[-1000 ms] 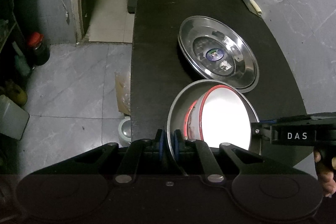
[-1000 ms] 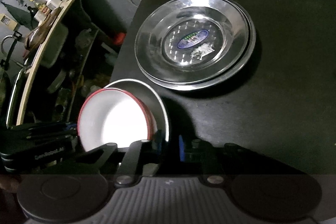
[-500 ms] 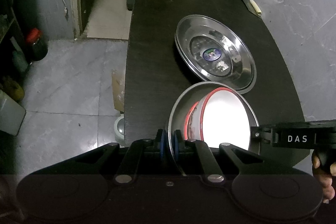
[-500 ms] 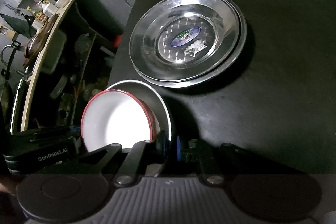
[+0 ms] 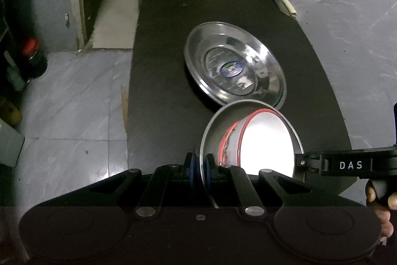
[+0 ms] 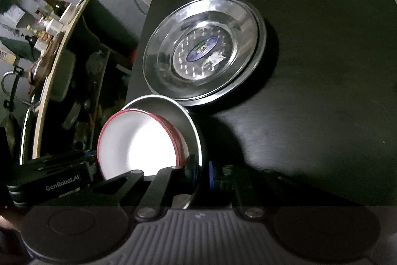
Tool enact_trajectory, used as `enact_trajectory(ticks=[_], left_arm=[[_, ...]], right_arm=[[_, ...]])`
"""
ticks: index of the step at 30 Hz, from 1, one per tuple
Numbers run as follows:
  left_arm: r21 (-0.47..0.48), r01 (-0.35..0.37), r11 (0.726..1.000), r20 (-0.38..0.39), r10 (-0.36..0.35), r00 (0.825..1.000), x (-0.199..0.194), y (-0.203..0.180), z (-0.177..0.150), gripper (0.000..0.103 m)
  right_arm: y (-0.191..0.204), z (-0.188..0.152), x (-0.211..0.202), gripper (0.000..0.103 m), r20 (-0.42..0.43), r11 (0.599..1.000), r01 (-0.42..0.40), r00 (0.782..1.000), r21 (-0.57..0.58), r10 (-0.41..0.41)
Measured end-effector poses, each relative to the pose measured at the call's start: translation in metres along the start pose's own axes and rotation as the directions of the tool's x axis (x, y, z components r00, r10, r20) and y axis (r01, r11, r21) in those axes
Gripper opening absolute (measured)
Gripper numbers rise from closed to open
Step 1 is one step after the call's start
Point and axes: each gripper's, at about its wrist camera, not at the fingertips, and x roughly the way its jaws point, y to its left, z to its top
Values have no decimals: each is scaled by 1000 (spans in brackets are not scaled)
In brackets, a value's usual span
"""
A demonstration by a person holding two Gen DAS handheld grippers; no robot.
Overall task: Organize plates and bowls
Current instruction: 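Carry the bowl stack with both grippers over the steel plate stack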
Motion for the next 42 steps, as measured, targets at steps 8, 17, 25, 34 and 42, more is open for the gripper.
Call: enact_trajectory(ticks=[8,17,25,34,42], left_arm=[[36,29,999,16,-30,999,-2,-16,13,8],[63,52,997,20,-53,998,4,-31,25,8],[85,68,994,38,-71,997,10,-39,38,7],[97,74,993,63,-80,995,13,-47,58,7],[89,68,994,89,-76,993,17,-53,73,6]], right_arm=[[-9,3,-17,11,36,999,-5,999,41,4],[-17,10,-29,11,58,998,23,998,57,-26],[-20,19,-37,11,73,997,51,996,49,-55],[-25,33,-43,11,93,997,56,994,49,-61],[-30,51,-46,11,97,998,48,994,42,-52]])
